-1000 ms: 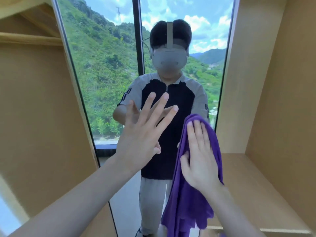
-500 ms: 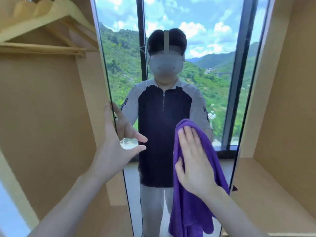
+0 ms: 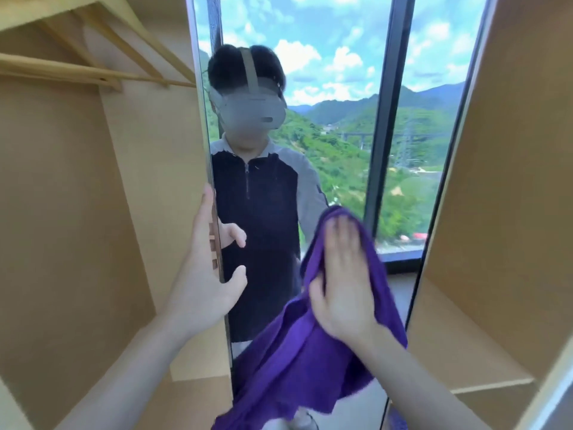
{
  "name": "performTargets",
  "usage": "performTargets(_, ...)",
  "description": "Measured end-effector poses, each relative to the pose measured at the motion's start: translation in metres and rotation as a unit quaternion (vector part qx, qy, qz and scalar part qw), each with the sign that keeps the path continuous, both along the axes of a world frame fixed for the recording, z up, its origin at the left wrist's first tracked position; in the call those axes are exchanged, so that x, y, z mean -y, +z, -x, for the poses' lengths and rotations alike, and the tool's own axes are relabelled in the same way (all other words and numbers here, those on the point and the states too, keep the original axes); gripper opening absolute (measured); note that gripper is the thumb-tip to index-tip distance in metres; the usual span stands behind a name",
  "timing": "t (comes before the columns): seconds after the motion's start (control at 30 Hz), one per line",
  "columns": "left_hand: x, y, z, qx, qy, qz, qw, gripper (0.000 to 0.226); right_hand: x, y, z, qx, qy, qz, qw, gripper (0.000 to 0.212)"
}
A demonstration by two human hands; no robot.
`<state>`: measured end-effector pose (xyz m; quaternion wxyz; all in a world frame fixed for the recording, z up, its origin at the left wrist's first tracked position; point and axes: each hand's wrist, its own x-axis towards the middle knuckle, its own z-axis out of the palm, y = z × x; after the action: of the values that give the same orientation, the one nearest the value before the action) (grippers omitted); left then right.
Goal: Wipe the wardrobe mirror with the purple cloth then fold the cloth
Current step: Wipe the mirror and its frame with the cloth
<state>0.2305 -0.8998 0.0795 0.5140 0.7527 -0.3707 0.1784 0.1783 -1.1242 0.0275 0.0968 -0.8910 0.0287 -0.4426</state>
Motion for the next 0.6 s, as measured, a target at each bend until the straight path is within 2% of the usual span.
performTargets(0.07, -0.003, 0.001, -0.002, -0.006, -0.019, -0.001, 1.000, 0.119, -0.020, -0.027, 0.002, -0.063, 0.081, 0.119, 0.988, 0.089)
performTargets(0.13, -0.005, 0.002, -0.004, -0.011, -0.040, -0.001, 0.999, 0.119, -0.036, -0.018, -0.006, -0.059, 0.126, 0.162, 0.977, 0.087)
performTargets(0.23, -0.008, 0.004, -0.001, -0.039, -0.070, 0.008, 0.997, 0.112, -0.050, 0.045, -0.025, 0.011, 0.113, 0.131, 0.985, 0.090)
performTargets(0.33, -0.010, 0.003, 0.000, -0.035, -0.067, -0.016, 0.997, 0.115, -0.039, 0.110, -0.035, 0.111, 0.032, 0.040, 0.993, 0.091)
performTargets(0.4, -0.011, 0.002, -0.001, -0.029, -0.058, -0.028, 0.997, 0.117, -0.041, 0.123, -0.036, 0.150, -0.025, -0.011, 0.988, 0.091)
performTargets(0.43, -0.011, 0.002, -0.001, -0.029, -0.056, -0.029, 0.998, 0.117, -0.046, 0.117, -0.036, 0.146, -0.029, 0.000, 0.989, 0.091)
performTargets(0.5, -0.012, 0.002, -0.001, -0.034, -0.062, -0.020, 0.997, 0.114, -0.057, 0.086, -0.035, 0.090, 0.052, 0.084, 0.991, 0.092)
performTargets(0.6, -0.014, 0.003, -0.002, -0.045, -0.085, 0.006, 0.995, 0.109, -0.058, 0.035, -0.026, -0.024, 0.175, 0.223, 0.959, 0.098)
